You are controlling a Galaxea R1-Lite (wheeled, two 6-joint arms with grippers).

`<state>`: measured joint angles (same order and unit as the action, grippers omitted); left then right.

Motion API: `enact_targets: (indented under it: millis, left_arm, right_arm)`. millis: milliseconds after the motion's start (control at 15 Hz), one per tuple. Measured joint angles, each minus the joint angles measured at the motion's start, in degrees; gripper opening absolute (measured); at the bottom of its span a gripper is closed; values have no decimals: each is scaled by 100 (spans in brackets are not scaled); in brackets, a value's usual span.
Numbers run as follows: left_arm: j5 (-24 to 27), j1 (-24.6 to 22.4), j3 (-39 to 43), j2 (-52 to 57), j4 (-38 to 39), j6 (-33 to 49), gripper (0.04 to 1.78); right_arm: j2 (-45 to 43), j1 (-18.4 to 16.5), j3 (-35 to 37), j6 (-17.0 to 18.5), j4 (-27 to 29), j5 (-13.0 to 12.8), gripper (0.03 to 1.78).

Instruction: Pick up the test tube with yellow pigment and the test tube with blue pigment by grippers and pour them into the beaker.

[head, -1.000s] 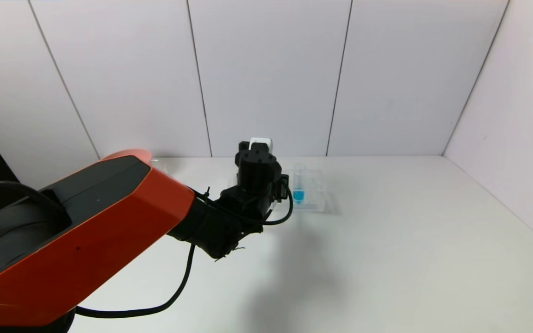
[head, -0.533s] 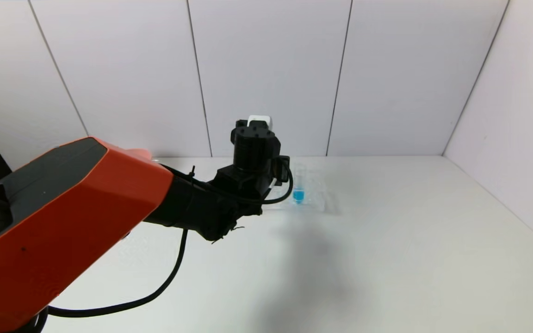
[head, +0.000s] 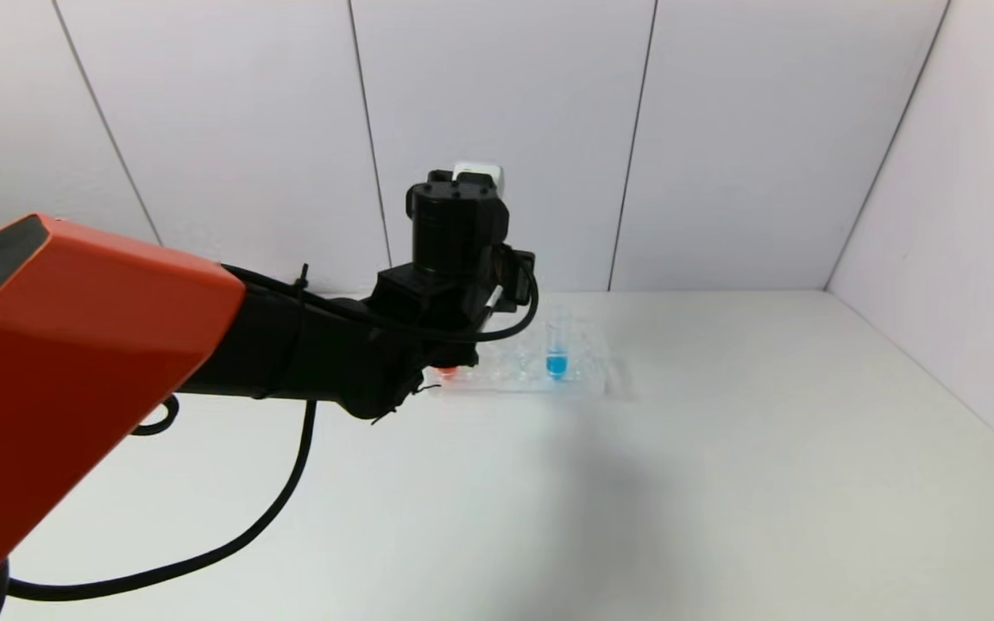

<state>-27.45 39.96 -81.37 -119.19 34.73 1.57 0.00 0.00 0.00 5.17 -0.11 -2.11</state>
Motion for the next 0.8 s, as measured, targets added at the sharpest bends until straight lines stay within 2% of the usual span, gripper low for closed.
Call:
enact_targets:
  millis: [400, 600, 800]
  left_arm:
    - [-46, -334, 378, 1029, -594, -32, 44]
    - [23, -744, 753, 1586, -708, -6, 44]
    - [271, -1378, 1225, 2024, -703, 13, 44]
  right_arm:
    - [0, 0, 0, -2, 1, -1, 177]
    - [0, 0, 0, 0, 0, 0, 177]
    - [0, 0, 0, -2, 0, -1, 177]
